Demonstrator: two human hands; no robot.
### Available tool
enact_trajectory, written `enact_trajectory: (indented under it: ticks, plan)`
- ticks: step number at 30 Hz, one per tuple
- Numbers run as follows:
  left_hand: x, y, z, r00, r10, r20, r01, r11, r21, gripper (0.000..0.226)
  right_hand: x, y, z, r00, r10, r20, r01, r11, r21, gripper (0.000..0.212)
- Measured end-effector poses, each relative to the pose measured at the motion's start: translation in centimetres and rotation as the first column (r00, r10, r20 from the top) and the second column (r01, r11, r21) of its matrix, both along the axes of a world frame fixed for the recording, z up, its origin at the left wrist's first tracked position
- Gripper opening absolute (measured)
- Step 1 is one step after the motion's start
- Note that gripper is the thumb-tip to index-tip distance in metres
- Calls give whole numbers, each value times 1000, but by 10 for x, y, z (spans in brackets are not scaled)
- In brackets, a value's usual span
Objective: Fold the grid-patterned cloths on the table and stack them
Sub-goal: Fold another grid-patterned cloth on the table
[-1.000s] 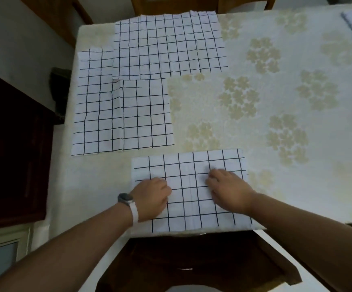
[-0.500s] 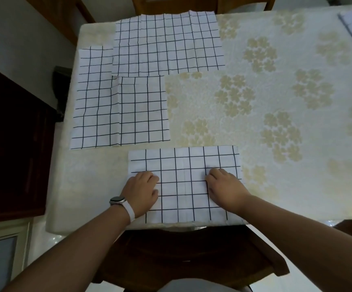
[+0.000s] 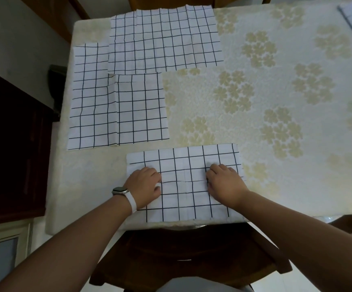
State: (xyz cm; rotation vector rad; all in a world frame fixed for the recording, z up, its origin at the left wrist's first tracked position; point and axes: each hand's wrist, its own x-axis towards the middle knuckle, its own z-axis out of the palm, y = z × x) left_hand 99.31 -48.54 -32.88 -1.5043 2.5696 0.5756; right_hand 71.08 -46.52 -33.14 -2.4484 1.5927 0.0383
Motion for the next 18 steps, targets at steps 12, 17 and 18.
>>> enact_trajectory:
  ticks: [12, 17, 18]
  plan:
    - [15, -1, 0, 997, 42, -70, -44, 999, -25, 2, -6, 3, 2, 999, 28, 39, -28, 1000, 1, 22]
    - [14, -2, 2, 995, -96, 35, 98, 992, -74, 9, -5, 3, 4, 999, 33, 34, -33, 999, -6, 21]
    - [14, -2, 2, 994, -105, 35, 108, 990, -87, 9, -5, 4, 5, 999, 32, 30, -31, 999, -7, 22]
